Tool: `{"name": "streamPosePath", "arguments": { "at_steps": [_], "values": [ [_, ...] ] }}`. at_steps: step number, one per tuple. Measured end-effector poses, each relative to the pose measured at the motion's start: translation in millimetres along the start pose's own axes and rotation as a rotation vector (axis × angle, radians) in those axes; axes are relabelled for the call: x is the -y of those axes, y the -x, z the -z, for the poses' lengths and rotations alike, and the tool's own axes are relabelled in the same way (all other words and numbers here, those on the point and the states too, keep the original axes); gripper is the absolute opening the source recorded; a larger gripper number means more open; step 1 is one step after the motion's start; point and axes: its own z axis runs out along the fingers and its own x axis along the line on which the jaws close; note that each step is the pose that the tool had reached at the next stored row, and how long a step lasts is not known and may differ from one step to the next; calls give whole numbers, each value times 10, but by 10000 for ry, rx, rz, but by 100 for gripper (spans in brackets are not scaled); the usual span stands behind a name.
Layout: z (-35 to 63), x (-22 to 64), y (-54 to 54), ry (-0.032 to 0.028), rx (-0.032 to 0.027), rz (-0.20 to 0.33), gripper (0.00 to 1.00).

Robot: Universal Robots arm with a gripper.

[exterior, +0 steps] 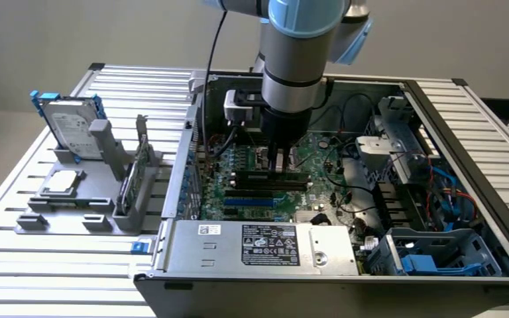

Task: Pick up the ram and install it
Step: 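Insert the ram into the slot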

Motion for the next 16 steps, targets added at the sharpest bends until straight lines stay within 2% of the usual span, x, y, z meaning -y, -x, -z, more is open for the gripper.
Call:
{"name": "streamPosePath", "arguments": {
  "at_steps": [7, 16],
  "values": [
    [-26, 1, -1, -1, 0, 3, 13],
    [-56, 1, -2, -1, -31, 29, 13]
  ]
}}
